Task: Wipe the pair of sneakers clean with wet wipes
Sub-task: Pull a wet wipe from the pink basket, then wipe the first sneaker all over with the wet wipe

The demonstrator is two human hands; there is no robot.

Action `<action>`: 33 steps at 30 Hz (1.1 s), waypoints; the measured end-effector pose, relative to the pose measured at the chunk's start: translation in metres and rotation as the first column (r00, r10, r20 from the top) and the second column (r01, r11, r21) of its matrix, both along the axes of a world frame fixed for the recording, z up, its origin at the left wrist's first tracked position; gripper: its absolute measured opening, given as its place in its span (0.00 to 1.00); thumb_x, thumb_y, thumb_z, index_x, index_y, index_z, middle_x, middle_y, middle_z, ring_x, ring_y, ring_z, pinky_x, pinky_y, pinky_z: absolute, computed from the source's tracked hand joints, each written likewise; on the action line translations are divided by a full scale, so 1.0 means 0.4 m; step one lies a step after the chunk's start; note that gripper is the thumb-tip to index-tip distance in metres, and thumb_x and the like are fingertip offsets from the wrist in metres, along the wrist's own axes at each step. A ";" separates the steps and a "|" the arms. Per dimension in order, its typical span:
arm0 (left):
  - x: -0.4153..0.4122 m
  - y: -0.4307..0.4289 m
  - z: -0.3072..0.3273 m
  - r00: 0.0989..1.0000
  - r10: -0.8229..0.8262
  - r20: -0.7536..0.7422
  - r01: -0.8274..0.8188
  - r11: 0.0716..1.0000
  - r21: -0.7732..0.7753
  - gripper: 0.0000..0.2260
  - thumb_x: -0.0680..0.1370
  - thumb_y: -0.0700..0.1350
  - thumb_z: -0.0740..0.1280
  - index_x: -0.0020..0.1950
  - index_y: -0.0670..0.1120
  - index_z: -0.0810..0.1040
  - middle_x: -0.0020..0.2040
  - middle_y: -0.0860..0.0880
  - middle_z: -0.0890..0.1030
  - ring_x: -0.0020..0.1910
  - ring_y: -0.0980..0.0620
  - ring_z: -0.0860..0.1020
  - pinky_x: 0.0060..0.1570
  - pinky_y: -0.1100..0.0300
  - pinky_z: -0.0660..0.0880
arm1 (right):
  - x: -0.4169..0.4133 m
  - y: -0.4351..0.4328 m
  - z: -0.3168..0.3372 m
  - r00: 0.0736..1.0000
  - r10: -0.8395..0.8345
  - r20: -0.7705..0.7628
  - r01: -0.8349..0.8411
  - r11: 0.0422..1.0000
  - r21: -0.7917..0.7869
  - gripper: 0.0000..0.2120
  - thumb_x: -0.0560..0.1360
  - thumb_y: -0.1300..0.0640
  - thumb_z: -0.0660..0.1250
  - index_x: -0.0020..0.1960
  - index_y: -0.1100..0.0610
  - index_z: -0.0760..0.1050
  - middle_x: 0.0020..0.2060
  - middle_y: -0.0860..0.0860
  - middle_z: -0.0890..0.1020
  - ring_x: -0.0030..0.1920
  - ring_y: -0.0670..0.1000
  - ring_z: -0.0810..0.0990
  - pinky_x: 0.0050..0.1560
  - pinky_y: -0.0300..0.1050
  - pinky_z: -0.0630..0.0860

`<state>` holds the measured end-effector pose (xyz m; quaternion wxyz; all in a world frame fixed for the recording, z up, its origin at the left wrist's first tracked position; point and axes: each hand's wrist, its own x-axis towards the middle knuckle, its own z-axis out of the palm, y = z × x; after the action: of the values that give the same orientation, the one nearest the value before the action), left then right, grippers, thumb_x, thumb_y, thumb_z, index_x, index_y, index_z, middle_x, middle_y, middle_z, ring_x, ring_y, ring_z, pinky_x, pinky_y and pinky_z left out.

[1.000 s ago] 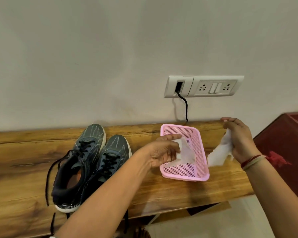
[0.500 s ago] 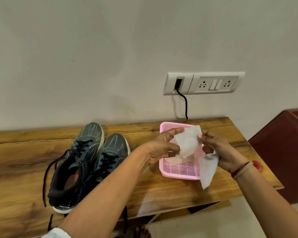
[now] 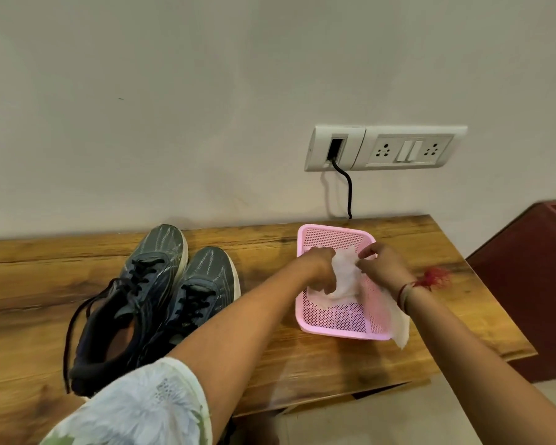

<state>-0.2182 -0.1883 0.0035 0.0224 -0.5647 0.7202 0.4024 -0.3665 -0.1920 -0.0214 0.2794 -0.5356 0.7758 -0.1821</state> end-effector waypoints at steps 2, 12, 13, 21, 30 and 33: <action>-0.021 0.003 -0.008 0.977 -0.082 0.196 0.098 0.992 -0.074 0.35 0.74 0.40 0.70 0.77 0.45 0.57 0.74 0.39 0.61 0.67 0.42 0.69 0.59 0.54 0.73 | 0.005 -0.004 -0.006 0.999 -0.005 -0.054 0.005 1.000 -0.016 0.12 0.72 0.55 0.69 0.54 0.56 0.77 0.52 0.55 0.79 0.53 0.57 0.77 0.54 0.48 0.75; 0.029 0.080 -0.007 0.801 0.234 -0.550 -0.351 0.929 -0.116 0.16 0.76 0.38 0.67 0.64 0.45 0.75 0.62 0.47 0.77 0.60 0.51 0.74 0.56 0.63 0.70 | 0.044 0.102 0.199 0.637 -0.074 0.767 0.210 0.975 -0.080 0.06 0.77 0.61 0.62 0.48 0.61 0.76 0.39 0.55 0.80 0.32 0.47 0.77 0.27 0.33 0.71; 0.038 0.102 0.006 0.675 0.310 -0.670 -0.379 0.924 0.046 0.14 0.77 0.39 0.67 0.63 0.44 0.76 0.58 0.47 0.78 0.55 0.53 0.76 0.52 0.66 0.72 | 0.058 0.118 0.226 0.542 -0.078 0.837 0.195 0.980 -0.035 0.06 0.77 0.60 0.62 0.48 0.60 0.77 0.38 0.54 0.79 0.32 0.48 0.76 0.30 0.36 0.72; 0.146 0.274 0.078 0.395 0.521 -0.757 -0.180 0.851 0.493 0.11 0.79 0.54 0.63 0.53 0.49 0.79 0.45 0.53 0.81 0.43 0.56 0.78 0.45 0.61 0.73 | 0.181 0.220 0.325 0.212 -0.103 0.972 0.001 0.994 0.105 0.06 0.76 0.55 0.63 0.46 0.57 0.77 0.33 0.49 0.75 0.19 0.42 0.65 0.20 0.33 0.67; 0.268 0.354 0.113 0.432 0.339 -0.836 -0.557 0.829 0.048 0.09 0.76 0.47 0.69 0.44 0.42 0.83 0.38 0.48 0.82 0.37 0.52 0.78 0.40 0.57 0.72 | 0.307 0.307 0.283 0.374 0.033 0.927 0.148 0.985 -0.094 0.10 0.79 0.58 0.61 0.44 0.60 0.77 0.33 0.51 0.76 0.34 0.47 0.75 0.30 0.38 0.73; 0.302 0.371 0.115 0.526 0.353 -0.774 -0.682 0.719 -0.135 0.11 0.76 0.50 0.69 0.34 0.49 0.79 0.30 0.53 0.77 0.32 0.52 0.74 0.36 0.56 0.68 | 0.337 0.352 0.248 0.412 0.025 0.911 0.151 0.984 -0.095 0.14 0.77 0.50 0.63 0.44 0.60 0.79 0.35 0.53 0.76 0.38 0.52 0.76 0.37 0.43 0.73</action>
<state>-0.0973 -0.0398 0.0497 -0.4995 -0.5505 0.5323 0.4052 -0.2317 -0.0511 0.0777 0.6029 -0.3429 0.5030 -0.5156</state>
